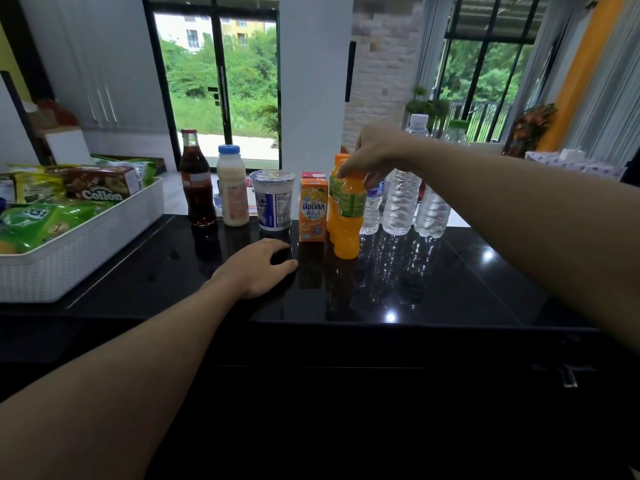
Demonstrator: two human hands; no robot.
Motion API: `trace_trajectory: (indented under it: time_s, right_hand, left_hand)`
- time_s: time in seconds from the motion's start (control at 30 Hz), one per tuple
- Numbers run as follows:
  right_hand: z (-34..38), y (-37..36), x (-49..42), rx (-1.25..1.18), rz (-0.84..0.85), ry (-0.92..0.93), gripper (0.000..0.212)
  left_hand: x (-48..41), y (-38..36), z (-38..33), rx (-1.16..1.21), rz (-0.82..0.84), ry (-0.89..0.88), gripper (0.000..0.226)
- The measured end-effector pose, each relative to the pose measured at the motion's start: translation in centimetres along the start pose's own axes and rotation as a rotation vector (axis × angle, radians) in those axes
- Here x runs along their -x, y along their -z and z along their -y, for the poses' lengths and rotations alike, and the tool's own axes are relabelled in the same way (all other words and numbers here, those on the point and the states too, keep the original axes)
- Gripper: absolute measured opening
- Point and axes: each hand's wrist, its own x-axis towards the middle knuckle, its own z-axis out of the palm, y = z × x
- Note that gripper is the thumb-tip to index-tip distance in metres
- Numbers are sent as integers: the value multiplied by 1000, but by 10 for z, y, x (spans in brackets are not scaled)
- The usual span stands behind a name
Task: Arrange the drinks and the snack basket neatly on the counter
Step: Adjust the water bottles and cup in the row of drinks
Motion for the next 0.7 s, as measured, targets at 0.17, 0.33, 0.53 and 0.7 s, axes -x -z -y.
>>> trace_trajectory:
  time_s: [0.17, 0.33, 0.53, 0.7]
  right_hand:
    - [2, -4, 7, 98, -43, 22, 40]
    - [6, -5, 18, 236, -108, 124, 47]
    - [27, -8, 25, 250, -194, 258, 45]
    - [50, -18, 16, 307, -137, 277, 45]
  left_hand:
    - [5, 2, 1, 32, -77, 58, 61]
    - [4, 20, -1, 54, 25, 133, 49]
    - [20, 48, 26, -89, 19, 155, 56]
    - [34, 49, 65, -124, -17, 184, 61]
